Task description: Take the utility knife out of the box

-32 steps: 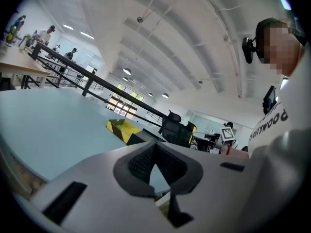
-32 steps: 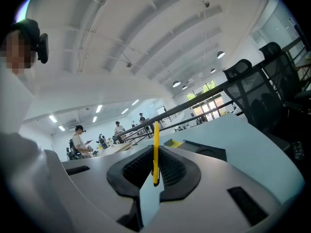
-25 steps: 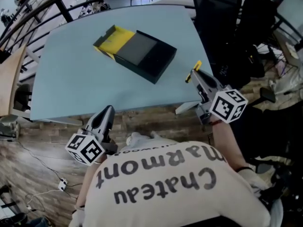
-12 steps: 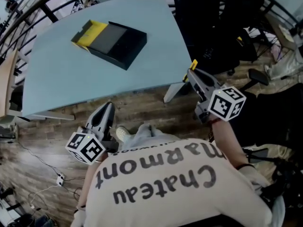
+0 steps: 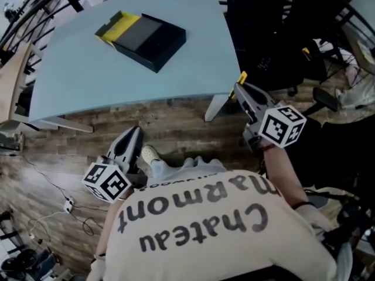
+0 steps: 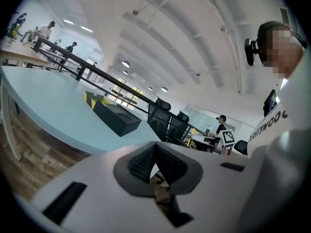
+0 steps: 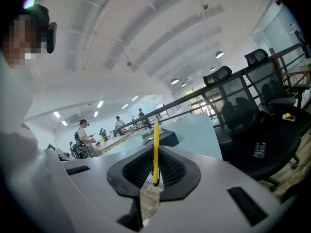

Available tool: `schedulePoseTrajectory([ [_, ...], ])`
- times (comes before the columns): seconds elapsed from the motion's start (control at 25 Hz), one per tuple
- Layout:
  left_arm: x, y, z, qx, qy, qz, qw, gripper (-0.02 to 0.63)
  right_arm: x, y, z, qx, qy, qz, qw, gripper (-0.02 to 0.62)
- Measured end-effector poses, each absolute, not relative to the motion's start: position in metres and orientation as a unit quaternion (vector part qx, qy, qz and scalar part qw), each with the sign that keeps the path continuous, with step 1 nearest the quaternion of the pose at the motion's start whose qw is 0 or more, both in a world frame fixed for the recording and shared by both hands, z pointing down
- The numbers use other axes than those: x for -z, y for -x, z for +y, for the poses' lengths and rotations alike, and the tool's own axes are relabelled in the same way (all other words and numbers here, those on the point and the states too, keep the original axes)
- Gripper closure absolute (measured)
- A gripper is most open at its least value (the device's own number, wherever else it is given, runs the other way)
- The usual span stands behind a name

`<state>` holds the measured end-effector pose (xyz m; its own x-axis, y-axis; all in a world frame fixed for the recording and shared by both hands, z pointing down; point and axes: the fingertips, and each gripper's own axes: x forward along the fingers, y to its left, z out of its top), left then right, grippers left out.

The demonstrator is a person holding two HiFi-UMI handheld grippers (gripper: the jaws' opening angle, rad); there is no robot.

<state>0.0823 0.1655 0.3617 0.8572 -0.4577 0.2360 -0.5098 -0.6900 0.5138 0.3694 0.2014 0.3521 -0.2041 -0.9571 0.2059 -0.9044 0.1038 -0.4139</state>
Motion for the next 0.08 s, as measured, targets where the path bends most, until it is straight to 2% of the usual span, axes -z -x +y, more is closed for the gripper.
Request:
schedulePoseTrajectory([
  [0.08,-0.3643,-0.0823,0.1686,-0.043,-0.917,-0.267,0.294,0.603,-0.3572,-0.3697,0.2024,0.236,0.625,0.742,0.057,0.543],
])
